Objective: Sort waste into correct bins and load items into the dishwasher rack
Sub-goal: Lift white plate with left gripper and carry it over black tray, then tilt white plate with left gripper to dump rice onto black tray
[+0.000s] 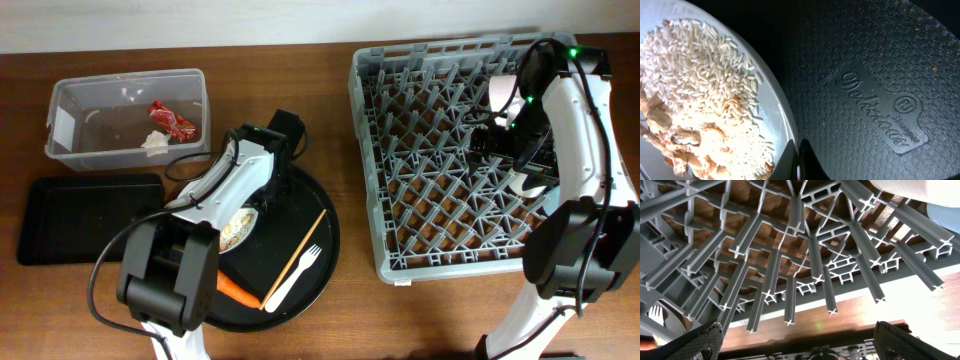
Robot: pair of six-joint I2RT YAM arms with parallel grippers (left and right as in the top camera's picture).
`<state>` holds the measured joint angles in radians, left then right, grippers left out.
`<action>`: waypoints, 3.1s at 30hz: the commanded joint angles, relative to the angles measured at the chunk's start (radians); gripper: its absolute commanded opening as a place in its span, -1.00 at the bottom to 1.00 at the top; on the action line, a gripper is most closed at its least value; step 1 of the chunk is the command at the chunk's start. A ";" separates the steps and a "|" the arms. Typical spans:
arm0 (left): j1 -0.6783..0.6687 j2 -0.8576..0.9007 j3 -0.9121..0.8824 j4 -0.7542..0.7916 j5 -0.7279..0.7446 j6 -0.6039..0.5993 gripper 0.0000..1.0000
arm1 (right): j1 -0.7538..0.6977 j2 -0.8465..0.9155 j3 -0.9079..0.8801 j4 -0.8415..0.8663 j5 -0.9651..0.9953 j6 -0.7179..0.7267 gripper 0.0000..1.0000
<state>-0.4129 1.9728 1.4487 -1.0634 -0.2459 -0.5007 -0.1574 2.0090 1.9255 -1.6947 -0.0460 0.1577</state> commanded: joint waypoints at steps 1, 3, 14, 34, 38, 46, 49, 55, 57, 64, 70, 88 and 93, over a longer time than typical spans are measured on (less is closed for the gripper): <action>0.001 0.008 0.045 -0.029 -0.062 0.024 -0.99 | 0.000 -0.023 -0.007 -0.004 0.005 0.003 0.98; 0.000 0.007 0.062 -0.047 -0.066 0.024 -1.00 | 0.000 -0.023 -0.007 -0.004 0.005 0.003 0.98; 0.000 0.007 0.161 -0.129 -0.085 0.024 -1.00 | 0.000 -0.023 -0.007 -0.004 0.005 0.003 0.98; 0.135 -0.143 0.192 -0.199 -0.091 0.024 -0.99 | 0.000 -0.023 -0.007 -0.004 0.005 0.003 0.98; 0.207 -0.143 0.191 -0.210 -0.087 0.024 -0.99 | 0.000 -0.023 -0.007 -0.005 0.005 0.003 0.98; 0.337 -0.143 0.191 -0.181 -0.043 0.106 -0.99 | 0.000 -0.023 -0.007 -0.005 0.005 0.003 0.98; 0.387 -0.143 0.191 -0.160 -0.019 0.137 -0.99 | 0.000 -0.023 -0.007 -0.005 0.005 0.003 0.98; 0.482 -0.143 0.191 -0.112 0.095 0.220 -0.99 | 0.000 -0.023 -0.007 -0.005 0.005 0.003 0.98; 0.515 -0.143 0.191 -0.104 0.145 0.247 -1.00 | 0.000 -0.023 -0.007 -0.005 0.005 0.003 0.98; 0.645 -0.143 0.191 -0.090 0.371 0.347 -1.00 | 0.000 -0.023 -0.007 -0.005 0.005 0.003 0.98; 0.752 -0.143 0.191 -0.085 0.595 0.418 -0.99 | 0.000 -0.023 -0.007 -0.005 0.005 0.003 0.98; 0.979 -0.143 0.191 -0.112 1.118 0.554 -1.00 | 0.000 -0.023 -0.008 -0.005 0.005 0.003 0.98; 1.032 -0.143 0.191 -0.125 1.244 0.605 -0.99 | 0.000 -0.023 -0.008 -0.005 0.005 0.003 0.98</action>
<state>0.5755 1.8606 1.6161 -1.1786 0.8364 0.0246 -0.1574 2.0090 1.9255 -1.6947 -0.0460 0.1581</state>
